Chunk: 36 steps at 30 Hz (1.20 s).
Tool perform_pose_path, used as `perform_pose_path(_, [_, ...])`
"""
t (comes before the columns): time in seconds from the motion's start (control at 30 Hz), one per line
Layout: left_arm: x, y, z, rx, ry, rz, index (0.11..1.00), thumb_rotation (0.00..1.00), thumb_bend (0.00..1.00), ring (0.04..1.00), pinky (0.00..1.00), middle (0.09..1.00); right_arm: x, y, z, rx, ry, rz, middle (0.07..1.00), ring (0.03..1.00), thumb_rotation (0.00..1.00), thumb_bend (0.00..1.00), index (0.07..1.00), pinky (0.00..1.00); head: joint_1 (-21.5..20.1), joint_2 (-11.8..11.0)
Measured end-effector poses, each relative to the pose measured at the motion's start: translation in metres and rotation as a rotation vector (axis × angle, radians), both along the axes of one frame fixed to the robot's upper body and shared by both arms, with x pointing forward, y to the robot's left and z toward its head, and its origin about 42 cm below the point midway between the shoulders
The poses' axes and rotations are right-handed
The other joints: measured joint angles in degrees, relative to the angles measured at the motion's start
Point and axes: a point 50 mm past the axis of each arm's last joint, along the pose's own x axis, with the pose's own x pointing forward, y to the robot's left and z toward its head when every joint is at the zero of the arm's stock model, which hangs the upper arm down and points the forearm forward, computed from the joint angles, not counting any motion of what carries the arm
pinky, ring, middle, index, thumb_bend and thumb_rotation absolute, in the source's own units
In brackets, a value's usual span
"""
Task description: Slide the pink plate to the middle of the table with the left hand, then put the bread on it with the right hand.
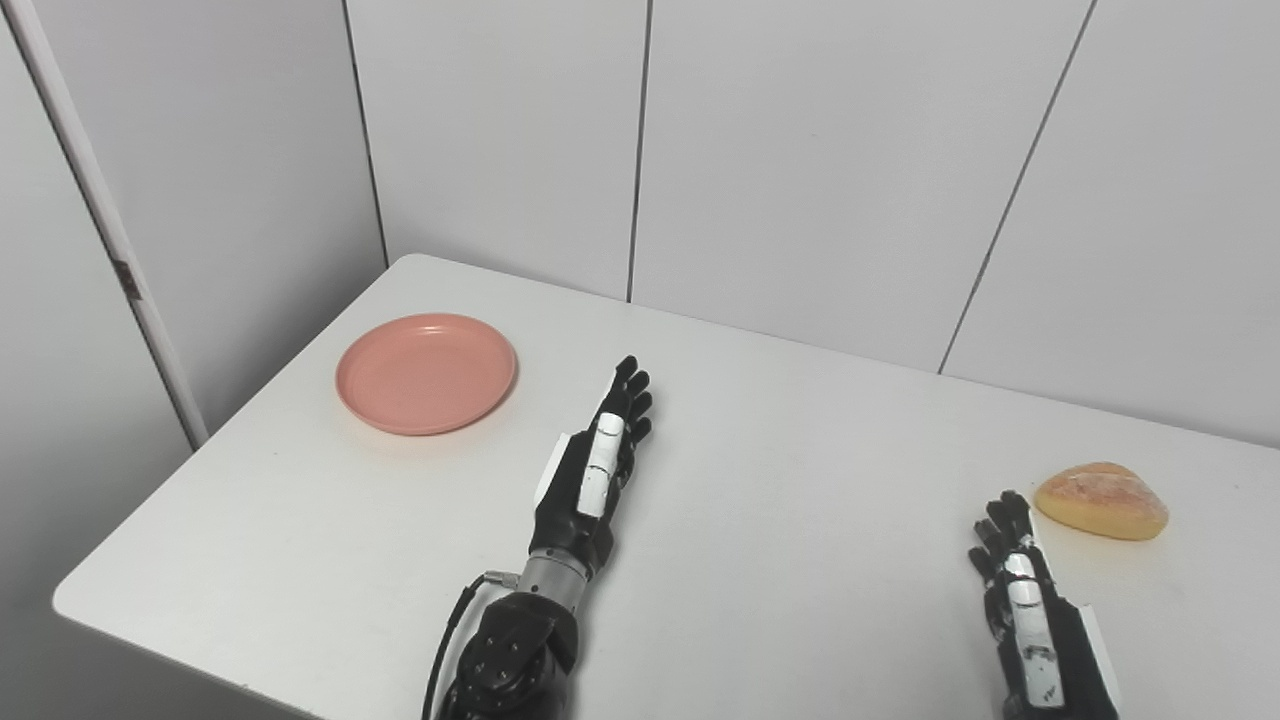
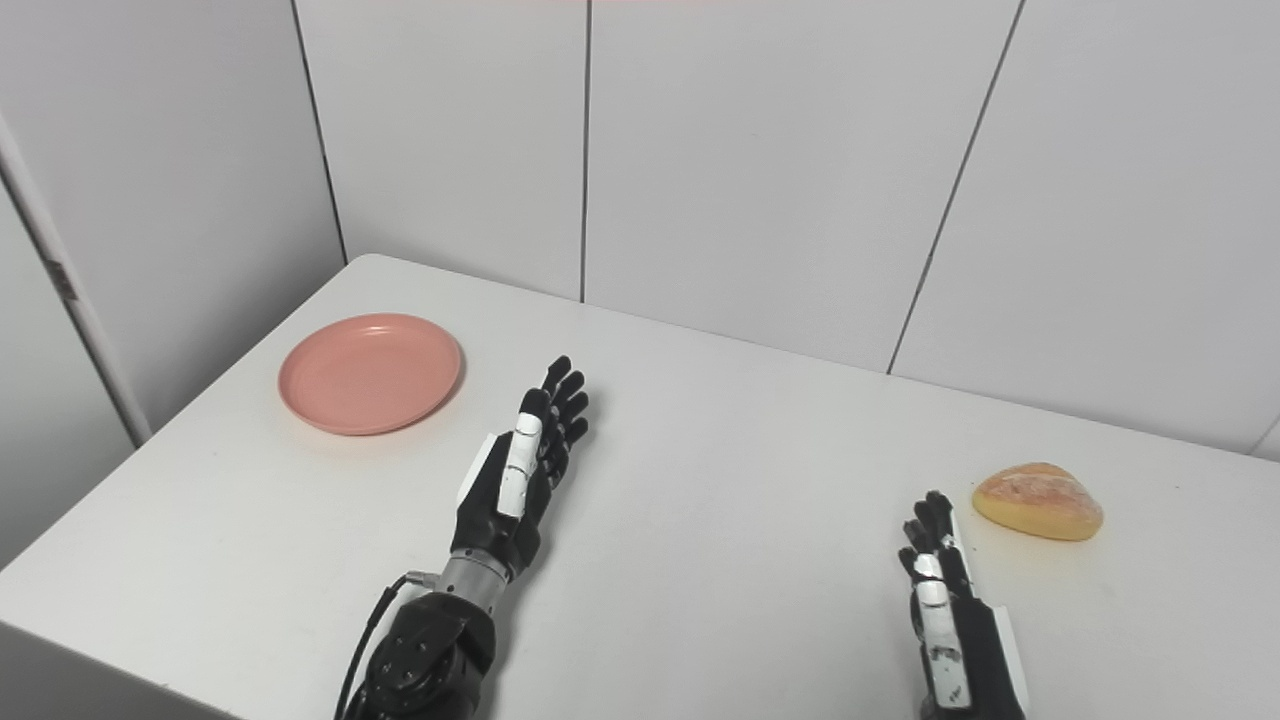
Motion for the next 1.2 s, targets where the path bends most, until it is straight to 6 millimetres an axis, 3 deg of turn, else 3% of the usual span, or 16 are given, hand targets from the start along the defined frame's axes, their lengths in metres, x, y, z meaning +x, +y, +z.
perform_pose_path(0.8, [0.040, 0.101, 0.028, 0.059, -0.055, 0.282, 0.966, 1.00, 0.76, 0.983, 1.00, 0.972, 0.000, -0.001, 0.000, 0.002, -0.008, -0.003, 1.000, 1.000, 0.92, 0.64, 1.000, 1.00, 0.5, -0.3])
perform_pose_path(1.2, [0.052, 0.131, 0.034, 0.087, -0.039, 0.365, 0.950, 1.00, 0.75, 0.975, 1.00, 0.957, 0.000, 0.000, 0.001, 0.006, -0.010, -0.002, 1.000, 1.000, 0.91, 0.63, 1.000, 1.00, 0.7, -0.5])
